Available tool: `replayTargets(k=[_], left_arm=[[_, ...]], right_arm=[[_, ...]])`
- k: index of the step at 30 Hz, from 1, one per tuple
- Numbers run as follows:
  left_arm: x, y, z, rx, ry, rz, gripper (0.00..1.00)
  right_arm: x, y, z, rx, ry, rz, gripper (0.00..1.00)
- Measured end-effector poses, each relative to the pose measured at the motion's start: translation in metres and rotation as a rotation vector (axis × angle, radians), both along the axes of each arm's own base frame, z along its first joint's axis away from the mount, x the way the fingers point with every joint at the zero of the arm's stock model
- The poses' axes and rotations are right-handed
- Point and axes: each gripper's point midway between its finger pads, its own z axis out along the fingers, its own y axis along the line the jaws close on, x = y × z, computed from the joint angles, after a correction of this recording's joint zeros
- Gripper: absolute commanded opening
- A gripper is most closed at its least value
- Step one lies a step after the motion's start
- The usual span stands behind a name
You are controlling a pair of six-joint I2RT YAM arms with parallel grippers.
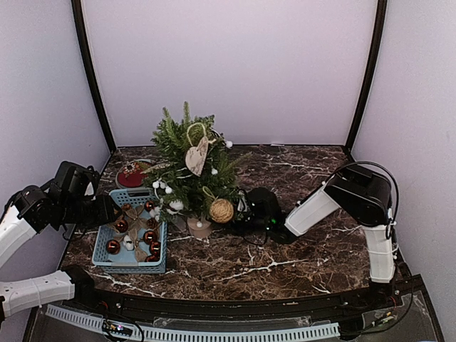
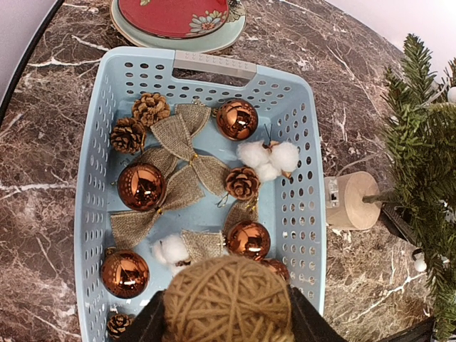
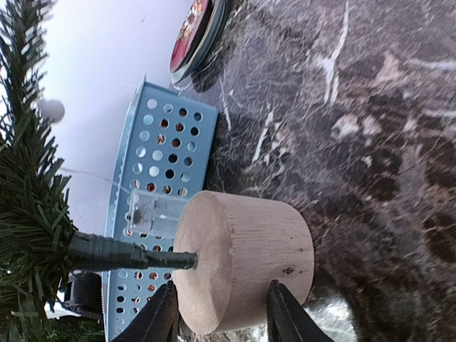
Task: Decorate the small christmas tree
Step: Turn around the Christmas tree at the center of the board.
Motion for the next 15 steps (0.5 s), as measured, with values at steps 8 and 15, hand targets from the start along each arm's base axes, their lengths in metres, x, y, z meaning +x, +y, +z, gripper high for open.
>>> replayTargets(k=[8, 15], left_arm=[[-0.001, 0.001, 0.001, -0.002, -0.005, 0.0, 0.42], [-0.005, 0.004, 0.003, 0.001, -0.007, 0.003, 0.43]], right_arm=[[-0.024, 0.014, 0.0, 0.013, 0.021, 0.045, 0.43], [-0.038, 0.027, 0.0, 0.029, 0.028, 0.076, 0.43]])
